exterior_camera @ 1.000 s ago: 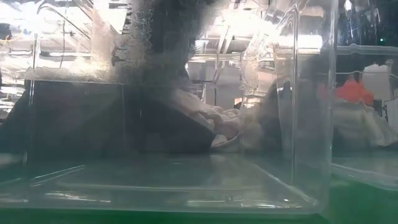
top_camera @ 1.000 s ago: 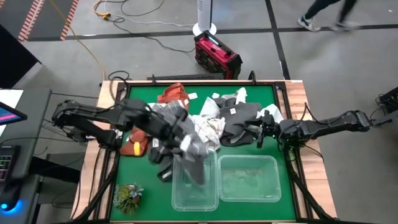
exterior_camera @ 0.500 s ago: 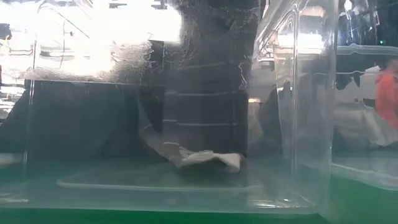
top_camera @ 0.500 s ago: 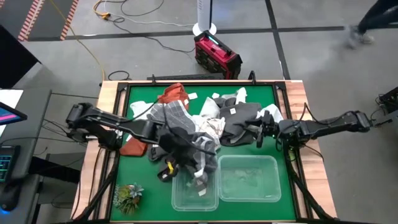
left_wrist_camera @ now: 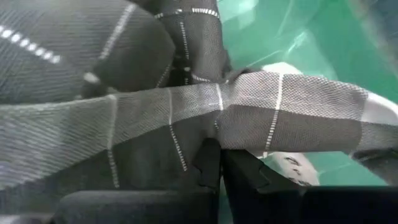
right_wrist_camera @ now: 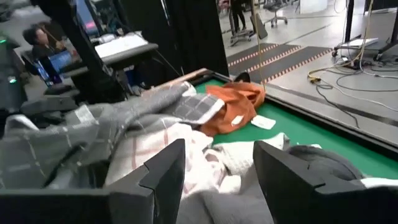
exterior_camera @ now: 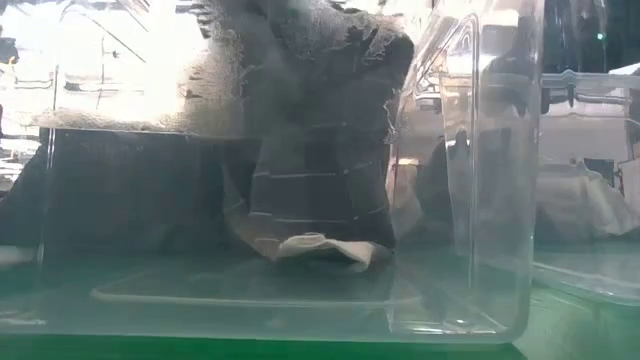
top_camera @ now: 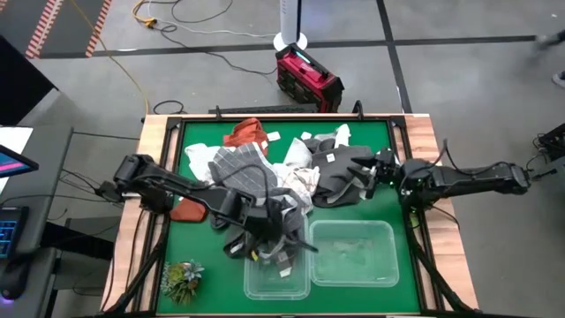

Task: Sort towels by color in basket
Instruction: Put the grey and white towel into the left transparent bin

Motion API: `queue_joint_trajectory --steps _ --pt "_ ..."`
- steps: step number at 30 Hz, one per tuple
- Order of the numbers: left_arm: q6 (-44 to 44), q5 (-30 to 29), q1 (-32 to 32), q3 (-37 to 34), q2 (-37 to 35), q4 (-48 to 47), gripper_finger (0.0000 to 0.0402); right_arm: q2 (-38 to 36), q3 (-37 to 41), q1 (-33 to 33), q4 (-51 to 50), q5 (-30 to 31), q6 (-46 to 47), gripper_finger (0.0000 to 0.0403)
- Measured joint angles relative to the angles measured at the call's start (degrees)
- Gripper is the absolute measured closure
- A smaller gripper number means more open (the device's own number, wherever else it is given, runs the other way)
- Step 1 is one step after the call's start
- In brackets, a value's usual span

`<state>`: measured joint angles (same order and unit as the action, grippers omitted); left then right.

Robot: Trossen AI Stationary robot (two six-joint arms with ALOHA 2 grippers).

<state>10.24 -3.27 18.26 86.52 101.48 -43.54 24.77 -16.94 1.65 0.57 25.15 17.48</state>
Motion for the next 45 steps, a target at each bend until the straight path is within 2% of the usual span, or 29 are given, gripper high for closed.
queue_joint_trajectory --steps 2,10,13,16,21,25,35,37,40,45 --pt "0.02 -2.77 1.20 4.54 2.83 -4.93 0.0395 -0.01 -0.34 0.00 -0.01 0.00 -0.16 0.0184" --pt "0.68 -3.64 3.04 17.28 13.75 -18.62 0.0392 0.02 -0.39 0.30 -0.25 -0.02 0.07 0.0184" --pt "1.44 -4.71 3.06 19.41 16.47 -20.68 0.0371 0.02 -0.39 1.09 -0.30 -0.02 0.50 0.0184" --pt "2.94 -4.67 3.18 20.44 17.59 -21.15 0.0333 0.02 -0.39 1.85 -0.30 -0.03 0.54 0.0184" --pt "3.55 -3.63 3.28 20.46 17.69 -21.06 0.0263 0.02 -0.39 2.72 -0.30 -0.03 0.65 0.0184" --pt "2.88 -3.64 3.28 23.45 17.46 -23.45 0.0232 0.02 -0.39 2.82 -0.30 -0.02 0.65 0.0184" --pt "0.52 -3.48 3.36 39.83 17.21 -38.78 0.0231 0.02 -0.39 2.82 -0.69 -0.02 0.79 0.0184" --pt "-1.22 -5.33 3.05 41.81 17.11 -43.24 0.0232 0.02 -0.39 2.82 -1.57 -0.02 1.41 0.0184" --pt "-4.42 -11.43 1.96 42.07 16.84 -46.77 0.0232 0.02 -0.39 2.82 -2.96 -0.02 1.62 0.0184" --pt "-6.18 -14.48 0.03 35.48 10.05 -47.03 0.0232 0.33 -0.39 2.88 -3.53 -0.02 2.00 0.0184"
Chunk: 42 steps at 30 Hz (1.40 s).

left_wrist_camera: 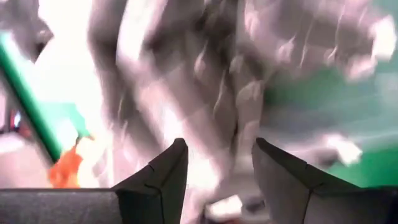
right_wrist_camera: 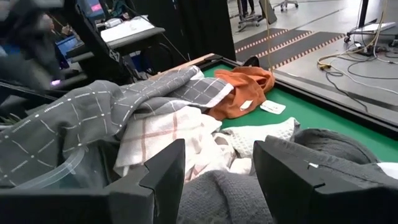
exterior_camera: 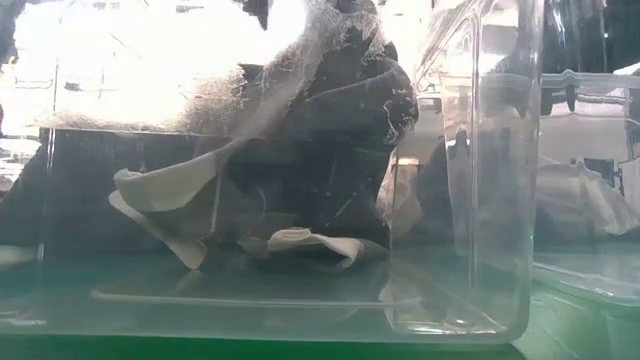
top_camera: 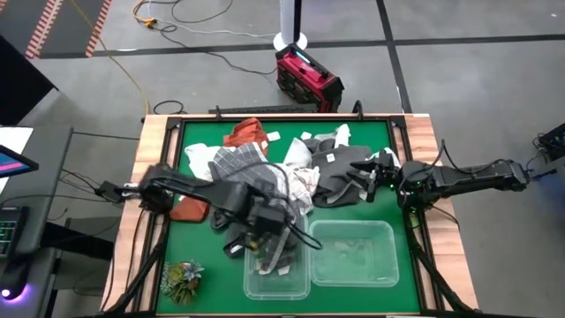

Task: Sort towels by color in basket
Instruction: Put the grey and white towel into the left transparent bin

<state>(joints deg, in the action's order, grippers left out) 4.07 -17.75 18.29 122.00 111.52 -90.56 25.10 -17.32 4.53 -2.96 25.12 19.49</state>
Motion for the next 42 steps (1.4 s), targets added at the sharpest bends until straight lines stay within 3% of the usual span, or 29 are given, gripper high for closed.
queue_joint_trajectory --steps 10,17,22,29,34,37,42 --pt "-9.61 -0.40 -5.61 -24.99 -18.30 6.01 0.0232 0.56 0.00 -0.06 1.18 0.00 0.03 0.0184" --pt "-9.34 1.00 -7.11 -42.08 -23.61 17.04 0.0232 2.31 0.00 -0.06 2.32 0.00 0.07 0.0184" --pt "-7.95 -0.91 -7.11 -47.99 -23.23 22.07 0.0232 4.15 0.00 -0.06 2.59 0.01 0.08 0.0184" --pt "-7.64 -16.69 -7.07 -51.34 -23.40 27.56 0.0232 5.80 0.00 -0.06 3.56 0.00 0.00 0.0184" --pt "-4.00 -15.25 -7.00 -55.63 -23.28 33.70 0.0234 5.75 0.00 -0.06 3.61 0.02 -0.16 0.0184" --pt "-1.65 -15.81 -7.02 -58.83 -23.21 37.57 0.0259 5.75 0.00 -0.06 3.65 0.02 -0.27 0.0184" --pt "-0.35 -18.72 -6.69 -56.78 -24.09 38.02 0.0381 5.75 0.00 -0.10 3.69 0.00 -0.43 0.0184"
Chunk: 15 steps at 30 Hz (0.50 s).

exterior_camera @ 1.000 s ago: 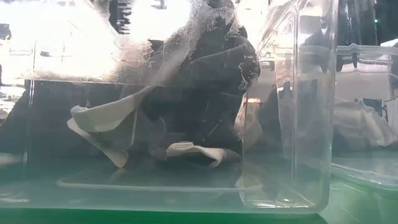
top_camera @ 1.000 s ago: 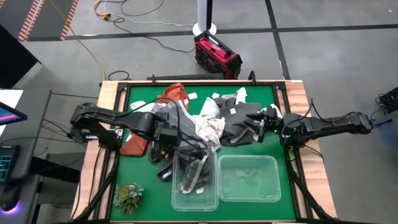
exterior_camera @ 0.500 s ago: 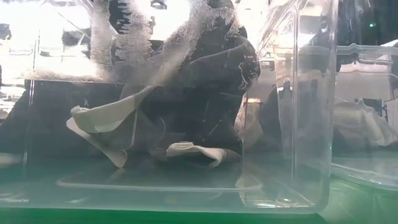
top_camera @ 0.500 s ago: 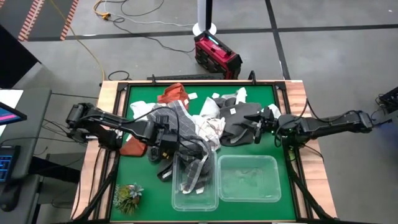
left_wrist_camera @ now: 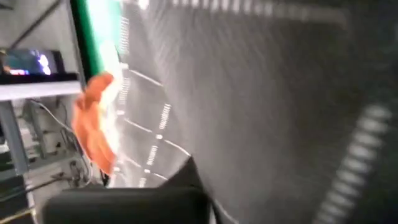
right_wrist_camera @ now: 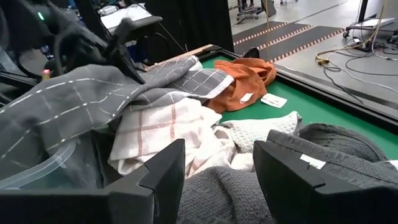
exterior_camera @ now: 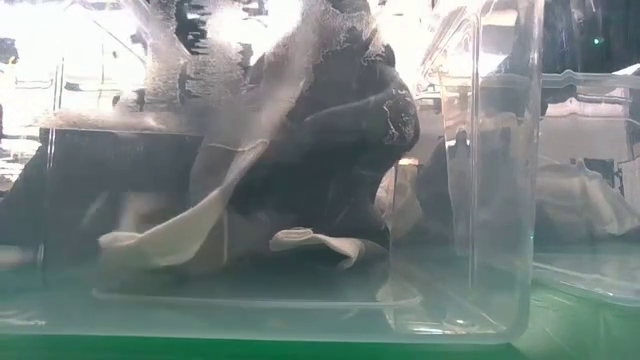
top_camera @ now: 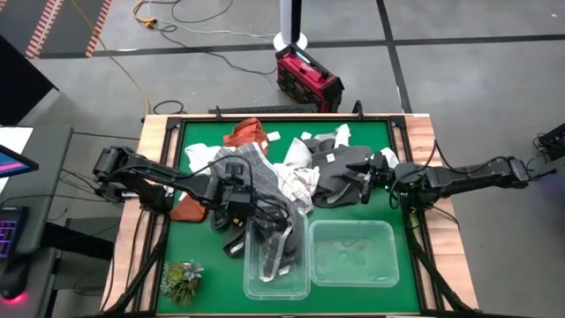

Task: Sort towels by color in basket
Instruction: Put the grey and white towel into the left transparent bin

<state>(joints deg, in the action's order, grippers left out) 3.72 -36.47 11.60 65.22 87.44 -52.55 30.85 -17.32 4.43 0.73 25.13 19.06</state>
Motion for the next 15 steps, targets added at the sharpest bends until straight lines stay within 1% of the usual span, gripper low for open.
queue_joint_trajectory --steps 1,5,6,7,9,12,13,15 --pt "0.46 -0.28 0.04 1.02 -0.65 0.35 0.0388 0.00 0.00 0.00 0.06 0.01 -0.01 0.0184" --pt "2.20 -0.91 0.72 5.70 -4.47 3.70 0.0398 0.00 0.00 0.00 0.17 0.02 -0.01 0.0184" --pt "2.84 -0.16 0.94 6.75 -5.72 5.05 0.0398 0.00 0.00 0.00 0.16 0.02 -0.01 0.0184" --pt "3.77 2.04 1.13 7.54 -7.02 6.74 0.0398 0.00 0.00 0.00 0.16 0.00 -0.01 0.0184" --pt "5.23 10.27 1.20 8.31 -9.90 11.52 0.0399 0.00 0.00 0.00 0.18 0.02 -0.01 0.0184" --pt "4.68 26.06 0.92 8.32 -13.38 19.95 0.0399 0.00 0.00 0.00 0.18 0.02 -0.01 0.0184" --pt "3.43 30.00 0.89 8.32 -14.22 22.95 0.0399 0.00 0.00 0.00 0.18 0.02 -0.01 0.0184" --pt "-0.31 35.22 1.07 8.32 -15.29 28.26 0.0399 0.00 0.00 0.00 0.18 0.02 -0.01 0.0184"
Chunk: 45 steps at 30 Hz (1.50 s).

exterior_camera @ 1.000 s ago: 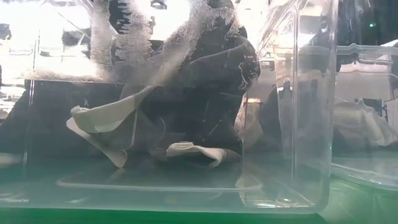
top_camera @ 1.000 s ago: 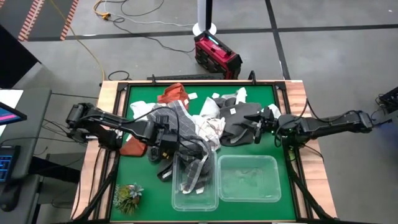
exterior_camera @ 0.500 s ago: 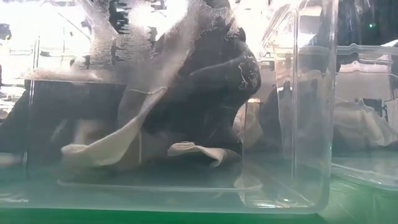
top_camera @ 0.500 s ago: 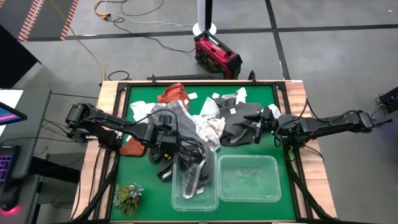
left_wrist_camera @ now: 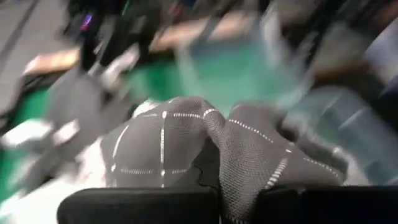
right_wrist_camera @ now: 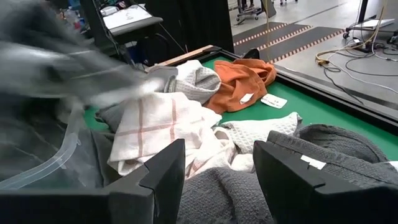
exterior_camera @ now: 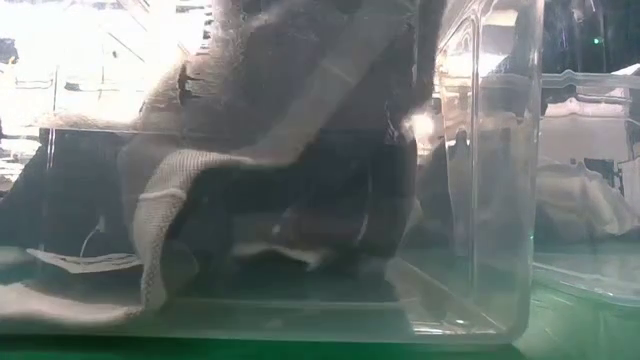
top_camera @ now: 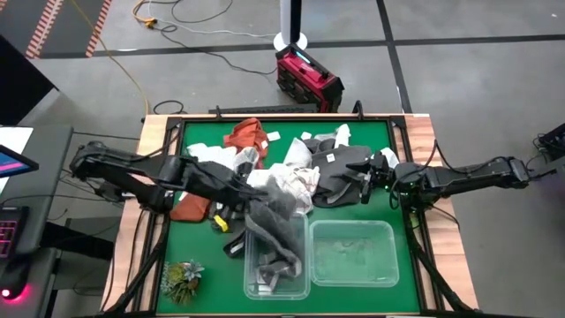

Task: Sort towels by color in basket
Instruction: Put the grey and white towel into the left transparent bin

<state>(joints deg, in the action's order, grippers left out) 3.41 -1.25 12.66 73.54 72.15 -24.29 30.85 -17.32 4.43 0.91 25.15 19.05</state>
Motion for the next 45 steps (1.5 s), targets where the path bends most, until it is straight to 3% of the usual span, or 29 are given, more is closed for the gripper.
queue_joint_trajectory --steps 3,11,20,23,29,35,45 --pt "-2.34 6.03 0.60 0.02 -0.69 5.84 0.0399 0.00 0.00 0.00 0.14 0.00 0.00 0.0184" --pt "-5.99 16.06 3.11 0.02 3.98 7.50 0.0400 0.00 0.00 0.00 0.44 0.00 -0.13 0.0184" --pt "-14.88 38.64 4.51 -0.04 9.48 13.82 0.0399 0.00 0.00 0.00 0.44 0.00 -0.17 0.0184" --pt "-15.81 42.89 5.06 -0.02 9.45 14.67 0.0399 0.00 0.00 0.00 0.44 0.00 -0.17 0.0184" --pt "-12.99 39.99 4.62 -0.78 9.48 13.81 0.0399 0.00 0.00 0.00 0.46 0.00 -0.15 0.0184" --pt "-13.28 28.17 1.58 -3.17 9.50 11.21 0.0399 0.00 0.00 -0.02 0.96 0.00 -0.16 0.0184" --pt "-15.02 16.03 -0.29 -3.96 12.77 9.16 0.0399 0.02 0.02 -0.07 1.31 0.00 -0.92 0.0184"
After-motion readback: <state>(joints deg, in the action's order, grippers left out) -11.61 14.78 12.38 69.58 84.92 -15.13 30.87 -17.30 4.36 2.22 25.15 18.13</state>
